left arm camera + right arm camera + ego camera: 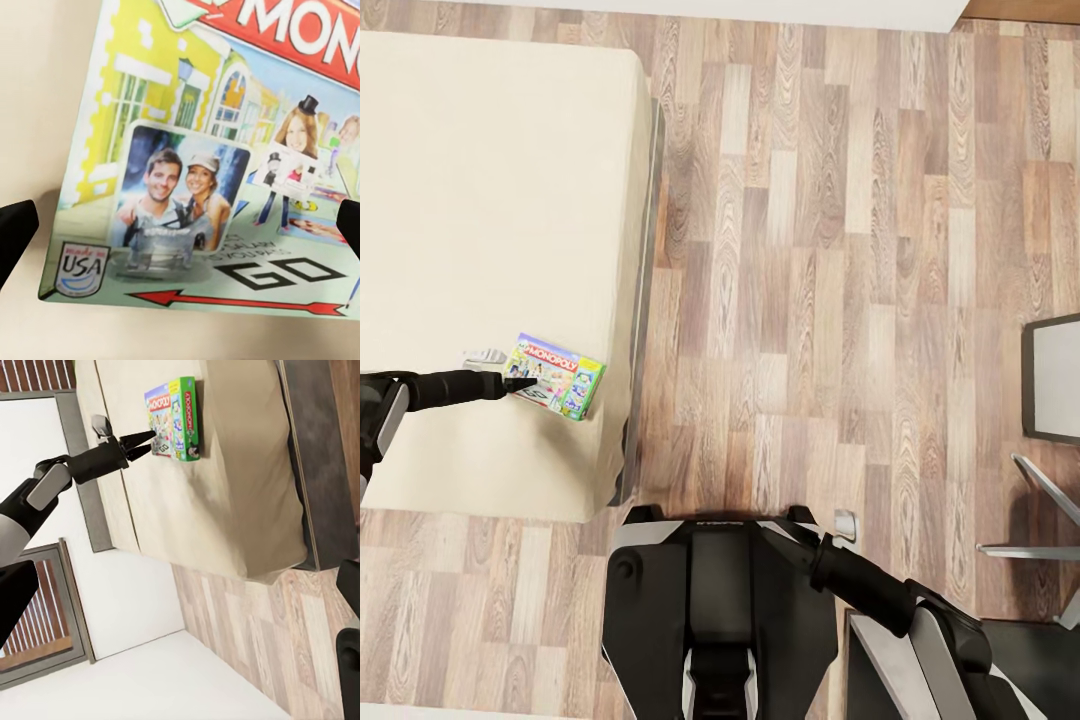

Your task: Put all the toys in the child's room - the three board games (two on the bed and one on the table), the two jigsaw puzzles on the table, and the tennis ball on the table - inside the toy box on the table in the child's room.

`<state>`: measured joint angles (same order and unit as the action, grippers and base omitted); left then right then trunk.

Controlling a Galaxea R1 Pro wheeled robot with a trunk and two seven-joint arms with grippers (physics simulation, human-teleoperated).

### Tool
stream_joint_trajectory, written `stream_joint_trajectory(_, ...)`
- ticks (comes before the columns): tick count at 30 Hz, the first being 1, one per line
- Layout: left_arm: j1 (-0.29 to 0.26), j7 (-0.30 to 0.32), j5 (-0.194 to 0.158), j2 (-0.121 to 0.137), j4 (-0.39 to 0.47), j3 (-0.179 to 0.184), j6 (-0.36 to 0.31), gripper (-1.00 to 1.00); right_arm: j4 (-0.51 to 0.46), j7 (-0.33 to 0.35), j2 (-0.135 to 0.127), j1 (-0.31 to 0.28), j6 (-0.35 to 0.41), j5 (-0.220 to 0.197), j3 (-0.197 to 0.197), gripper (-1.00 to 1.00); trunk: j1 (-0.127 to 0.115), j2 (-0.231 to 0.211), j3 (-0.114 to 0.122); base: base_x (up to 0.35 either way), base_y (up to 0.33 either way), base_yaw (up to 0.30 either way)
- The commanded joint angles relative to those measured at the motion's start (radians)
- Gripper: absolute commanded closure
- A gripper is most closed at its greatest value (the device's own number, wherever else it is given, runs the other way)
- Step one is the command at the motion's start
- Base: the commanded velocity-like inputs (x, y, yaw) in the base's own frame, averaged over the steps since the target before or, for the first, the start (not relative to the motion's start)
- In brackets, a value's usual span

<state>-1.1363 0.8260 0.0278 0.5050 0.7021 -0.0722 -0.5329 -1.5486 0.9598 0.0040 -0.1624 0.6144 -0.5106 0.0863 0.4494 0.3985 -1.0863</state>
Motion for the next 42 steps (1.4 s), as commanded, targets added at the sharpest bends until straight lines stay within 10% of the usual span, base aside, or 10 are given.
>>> stream_joint_trajectory(1,0.000,0.005,0.003,0.000,0.001,-0.003,-0.007,-1.00,0.000,0.001,0.000,0.000,0.007,-0.005,0.001,-1.00,0.001,0.002,-0.001,0.000,0.000,0.000)
stream_joint_trajectory(42,0.000,0.178,0.002,0.005,0.000,-0.004,-0.010,-1.00,-0.001,0.002,-0.001,0.000,0.007,-0.005,0.001,-1.00,0.001,0.002,-0.001,0.000,0.000,0.000)
